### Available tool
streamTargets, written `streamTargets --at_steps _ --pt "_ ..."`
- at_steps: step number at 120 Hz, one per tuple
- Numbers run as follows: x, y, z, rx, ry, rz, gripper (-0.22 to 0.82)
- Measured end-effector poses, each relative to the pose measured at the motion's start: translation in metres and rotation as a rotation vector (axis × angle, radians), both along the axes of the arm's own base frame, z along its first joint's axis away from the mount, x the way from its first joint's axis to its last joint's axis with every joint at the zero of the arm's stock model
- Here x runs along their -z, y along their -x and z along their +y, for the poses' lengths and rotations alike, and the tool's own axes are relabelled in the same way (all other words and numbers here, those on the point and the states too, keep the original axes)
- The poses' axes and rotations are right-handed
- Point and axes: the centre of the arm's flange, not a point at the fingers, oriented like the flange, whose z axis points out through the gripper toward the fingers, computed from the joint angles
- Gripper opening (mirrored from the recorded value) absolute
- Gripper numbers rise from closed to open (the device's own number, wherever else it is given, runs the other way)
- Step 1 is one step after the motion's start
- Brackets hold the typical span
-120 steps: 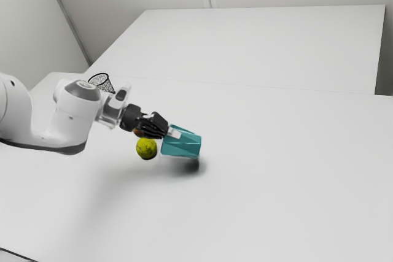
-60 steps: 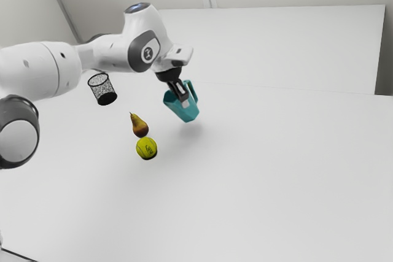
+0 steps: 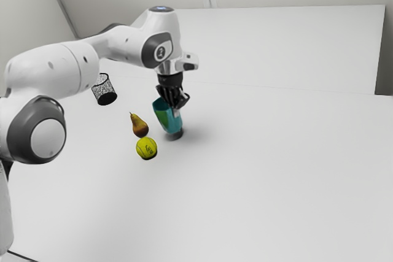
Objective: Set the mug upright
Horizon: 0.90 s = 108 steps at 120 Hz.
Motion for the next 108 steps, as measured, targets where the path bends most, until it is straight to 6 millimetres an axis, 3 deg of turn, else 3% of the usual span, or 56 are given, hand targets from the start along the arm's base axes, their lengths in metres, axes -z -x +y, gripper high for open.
streamTargets --at_steps 43,66,83,88,95,108 --pt "0.015 0.004 0.002 -0.164 -0.021 0.03 -0.17" --pt "0.018 0.003 0.001 -0.219 -0.015 0.022 0.24" --pt "0.013 0.003 0.003 -0.254 -0.013 0.011 0.42" --pt "0.002 0.003 0.004 -0.264 -0.012 -0.005 0.45" --pt "-0.035 0.008 0.003 -0.273 -0.003 -0.049 0.49" --pt "-0.138 0.038 -0.018 -0.259 0.026 -0.146 0.53"
